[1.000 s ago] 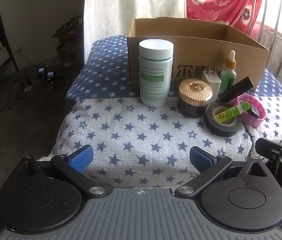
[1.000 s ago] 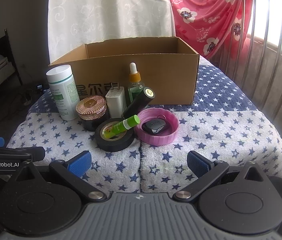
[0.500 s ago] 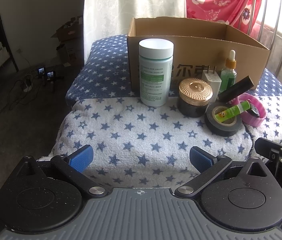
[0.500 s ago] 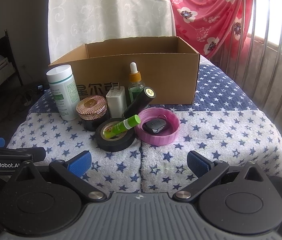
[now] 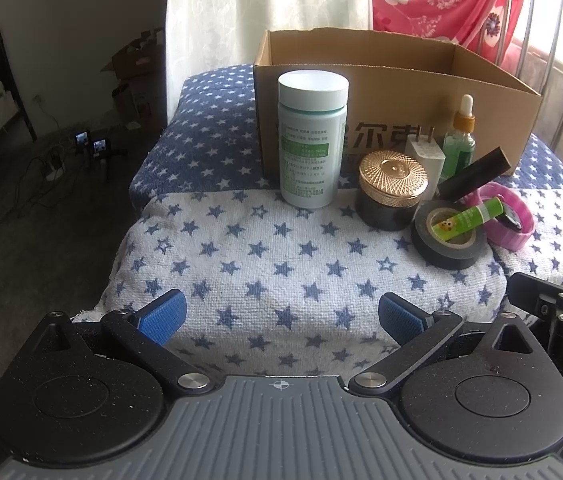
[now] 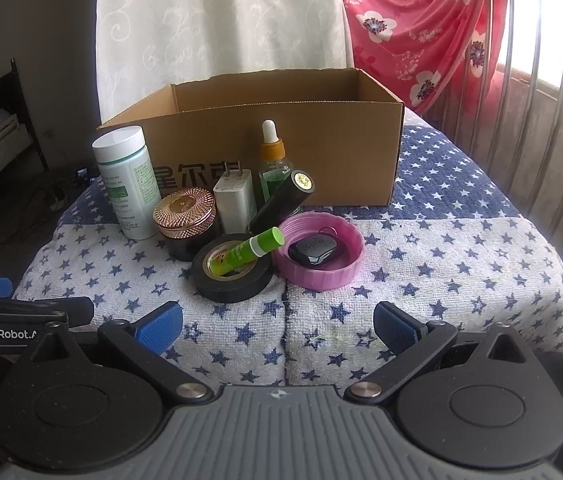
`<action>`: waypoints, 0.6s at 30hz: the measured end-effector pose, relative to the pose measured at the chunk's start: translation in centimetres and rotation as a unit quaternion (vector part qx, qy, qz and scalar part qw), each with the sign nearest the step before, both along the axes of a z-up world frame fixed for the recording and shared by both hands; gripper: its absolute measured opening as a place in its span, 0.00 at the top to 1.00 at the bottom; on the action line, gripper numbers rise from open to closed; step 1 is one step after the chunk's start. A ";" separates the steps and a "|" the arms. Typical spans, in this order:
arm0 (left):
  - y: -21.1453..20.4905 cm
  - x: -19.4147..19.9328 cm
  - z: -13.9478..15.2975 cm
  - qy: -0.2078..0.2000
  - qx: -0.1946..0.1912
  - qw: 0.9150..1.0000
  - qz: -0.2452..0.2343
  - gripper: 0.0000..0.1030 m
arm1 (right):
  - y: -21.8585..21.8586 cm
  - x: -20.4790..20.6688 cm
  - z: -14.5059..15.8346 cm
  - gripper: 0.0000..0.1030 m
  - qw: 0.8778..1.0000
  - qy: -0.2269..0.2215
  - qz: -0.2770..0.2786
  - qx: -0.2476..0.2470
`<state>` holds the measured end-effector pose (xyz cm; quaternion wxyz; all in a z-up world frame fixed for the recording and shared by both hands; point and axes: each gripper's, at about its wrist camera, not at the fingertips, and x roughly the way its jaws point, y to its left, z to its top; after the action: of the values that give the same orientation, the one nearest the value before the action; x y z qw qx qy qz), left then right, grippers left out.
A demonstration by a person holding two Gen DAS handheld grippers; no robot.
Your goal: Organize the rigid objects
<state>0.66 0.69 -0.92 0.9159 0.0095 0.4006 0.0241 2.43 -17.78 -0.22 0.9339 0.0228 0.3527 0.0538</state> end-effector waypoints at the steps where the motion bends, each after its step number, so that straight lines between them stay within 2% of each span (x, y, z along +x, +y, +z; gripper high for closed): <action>1: 0.0 0.0 -0.1 0.001 0.000 1.000 0.000 0.00 | 0.0 0.1 0.0 0.00 1.000 0.000 0.000 0.001; 5: 0.1 0.1 -0.4 -0.003 -0.004 1.000 -0.004 0.00 | -0.3 0.3 -0.2 0.00 1.000 -0.003 -0.004 0.008; 10: -0.3 -0.1 -0.4 -0.033 -0.022 0.998 -0.040 0.00 | -1.7 0.6 -0.3 0.00 0.999 -0.030 -0.012 0.042; 14: -1.0 -0.1 -0.3 -0.072 -0.048 0.993 -0.084 0.00 | -3.3 0.4 0.2 0.00 0.994 -0.080 -0.018 0.071; 18: -2.0 0.2 -0.6 -0.110 -0.073 0.982 -0.137 0.00 | -4.8 0.8 0.5 0.00 0.988 -0.116 -0.020 0.103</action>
<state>0.87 -1.28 -1.53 0.9471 -0.0052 0.2934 -0.1297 3.26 -22.56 0.25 0.9622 0.1197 0.2336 0.0731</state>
